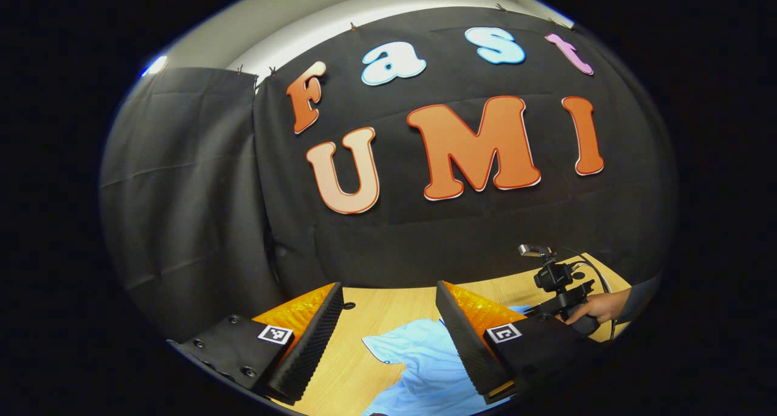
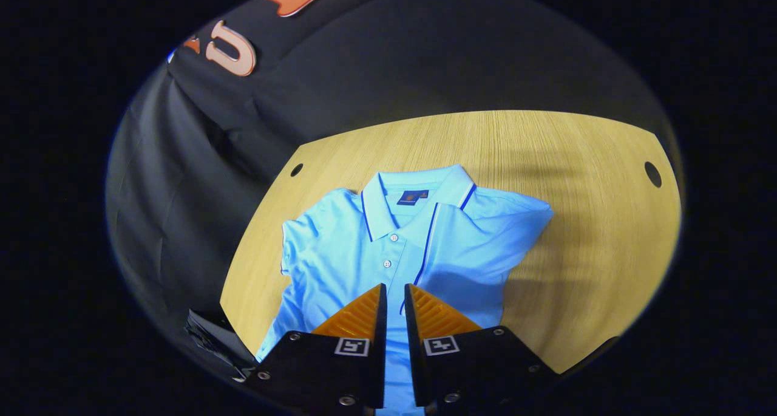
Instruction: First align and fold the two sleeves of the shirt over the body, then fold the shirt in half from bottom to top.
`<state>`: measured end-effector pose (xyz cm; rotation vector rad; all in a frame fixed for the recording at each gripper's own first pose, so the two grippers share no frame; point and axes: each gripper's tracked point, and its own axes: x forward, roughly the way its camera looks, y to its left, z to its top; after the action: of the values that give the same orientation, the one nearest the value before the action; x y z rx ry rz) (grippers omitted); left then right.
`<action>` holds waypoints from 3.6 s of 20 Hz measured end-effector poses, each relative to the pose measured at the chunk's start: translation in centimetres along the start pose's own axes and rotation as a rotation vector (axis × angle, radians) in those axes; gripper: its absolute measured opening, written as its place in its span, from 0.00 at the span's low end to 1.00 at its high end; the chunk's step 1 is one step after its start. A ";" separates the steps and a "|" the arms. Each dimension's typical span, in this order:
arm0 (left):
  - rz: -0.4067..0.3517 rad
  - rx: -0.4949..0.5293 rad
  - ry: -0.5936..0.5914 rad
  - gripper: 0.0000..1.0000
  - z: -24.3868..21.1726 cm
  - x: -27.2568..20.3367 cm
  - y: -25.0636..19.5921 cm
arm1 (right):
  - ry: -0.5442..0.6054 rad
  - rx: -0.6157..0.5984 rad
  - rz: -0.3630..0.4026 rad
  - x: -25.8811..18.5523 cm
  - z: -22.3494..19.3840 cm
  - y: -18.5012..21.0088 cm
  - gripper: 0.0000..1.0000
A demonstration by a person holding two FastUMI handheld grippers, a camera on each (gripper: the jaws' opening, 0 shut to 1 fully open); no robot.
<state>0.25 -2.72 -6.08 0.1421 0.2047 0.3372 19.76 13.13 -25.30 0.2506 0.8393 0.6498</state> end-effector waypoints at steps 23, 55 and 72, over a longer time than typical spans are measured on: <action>-0.342 -0.277 0.606 0.98 -19.7 19.5 6.7 | -0.381 0.108 -0.436 -16.2 -2.8 1.9 0.90; -0.387 -0.162 1.086 0.09 -35.3 24.4 -3.3 | -0.429 0.403 -0.613 -23.2 -14.4 -0.2 0.95; -0.651 -0.033 0.864 0.09 -28.0 22.5 -16.7 | -0.389 0.556 -0.652 -24.5 -23.0 1.2 0.95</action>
<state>19.99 -7.69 -40.06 -0.1166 1.0716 -0.2717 -10.22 -2.22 -24.86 0.5535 0.6534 -0.2525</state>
